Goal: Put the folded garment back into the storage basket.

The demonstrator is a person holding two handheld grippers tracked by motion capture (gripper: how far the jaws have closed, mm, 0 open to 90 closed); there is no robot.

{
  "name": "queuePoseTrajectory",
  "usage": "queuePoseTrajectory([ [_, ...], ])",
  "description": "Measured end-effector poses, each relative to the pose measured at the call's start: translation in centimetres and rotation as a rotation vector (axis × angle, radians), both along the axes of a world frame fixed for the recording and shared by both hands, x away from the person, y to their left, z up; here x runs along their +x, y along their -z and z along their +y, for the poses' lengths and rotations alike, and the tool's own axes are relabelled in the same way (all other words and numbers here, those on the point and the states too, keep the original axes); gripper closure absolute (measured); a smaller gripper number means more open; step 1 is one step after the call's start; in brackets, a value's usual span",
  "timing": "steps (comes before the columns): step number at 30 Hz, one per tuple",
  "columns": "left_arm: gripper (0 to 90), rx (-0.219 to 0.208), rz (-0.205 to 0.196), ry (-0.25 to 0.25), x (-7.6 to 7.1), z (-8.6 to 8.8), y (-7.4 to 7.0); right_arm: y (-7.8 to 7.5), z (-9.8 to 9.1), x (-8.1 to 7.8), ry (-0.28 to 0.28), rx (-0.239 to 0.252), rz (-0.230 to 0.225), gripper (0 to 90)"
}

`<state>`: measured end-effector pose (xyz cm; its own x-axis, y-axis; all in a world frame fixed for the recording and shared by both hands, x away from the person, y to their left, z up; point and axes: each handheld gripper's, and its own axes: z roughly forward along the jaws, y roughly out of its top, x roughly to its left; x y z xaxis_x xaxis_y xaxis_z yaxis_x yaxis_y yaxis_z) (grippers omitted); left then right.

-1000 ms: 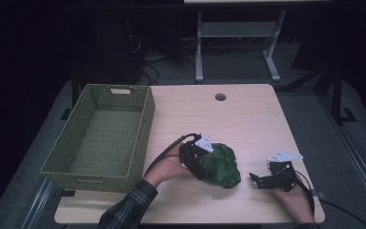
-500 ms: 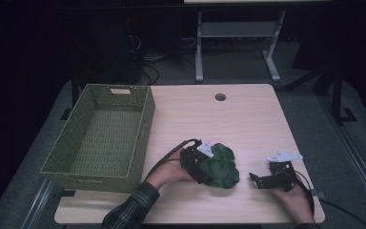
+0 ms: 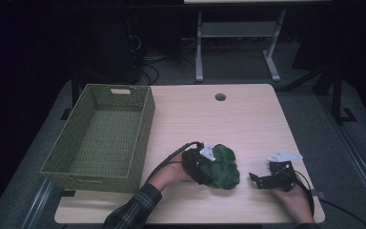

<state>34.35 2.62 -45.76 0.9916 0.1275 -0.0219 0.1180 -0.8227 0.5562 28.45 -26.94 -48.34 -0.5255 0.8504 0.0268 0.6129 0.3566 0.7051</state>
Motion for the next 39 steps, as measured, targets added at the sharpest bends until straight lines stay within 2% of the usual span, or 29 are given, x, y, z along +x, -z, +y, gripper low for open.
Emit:
queuePoseTrajectory([
  [9, 59.4, -0.01, 0.023, 0.012, -0.2, 0.1, -0.4, 0.0, 0.0, 0.0, 0.0, 0.0, 0.0, 2.6],
  [12, 65.2, -0.007, 0.036, 0.003, -0.2, 0.0, -0.4, 0.0, 0.0, 0.0, -0.001, -0.001, 0.0, 2.6],
  [16, 67.2, -0.027, 0.063, -0.031, -0.3, 0.3, -0.4, 0.0, 0.0, 0.0, 0.0, 0.0, 0.0, 2.6],
  [19, 69.1, -0.026, 0.073, -0.037, -0.1, 0.5, -0.7, 0.0, 0.0, 0.0, 0.0, 0.0, 0.001, 2.6],
  [24, 72.7, -0.054, 0.092, -0.064, 0.0, 1.0, -1.4, 0.0, 0.0, 0.0, 0.0, 0.001, 0.001, 2.6],
  [31, 73.4, -0.091, 0.101, -0.09, -0.3, 1.3, -2.8, 0.0, 0.0, 0.0, 0.001, 0.001, 0.001, 2.6],
  [39, 73.3, -0.114, 0.078, -0.126, -0.3, 2.5, -5.3, 0.0, 0.0, 0.0, 0.001, 0.002, 0.002, 2.6],
])
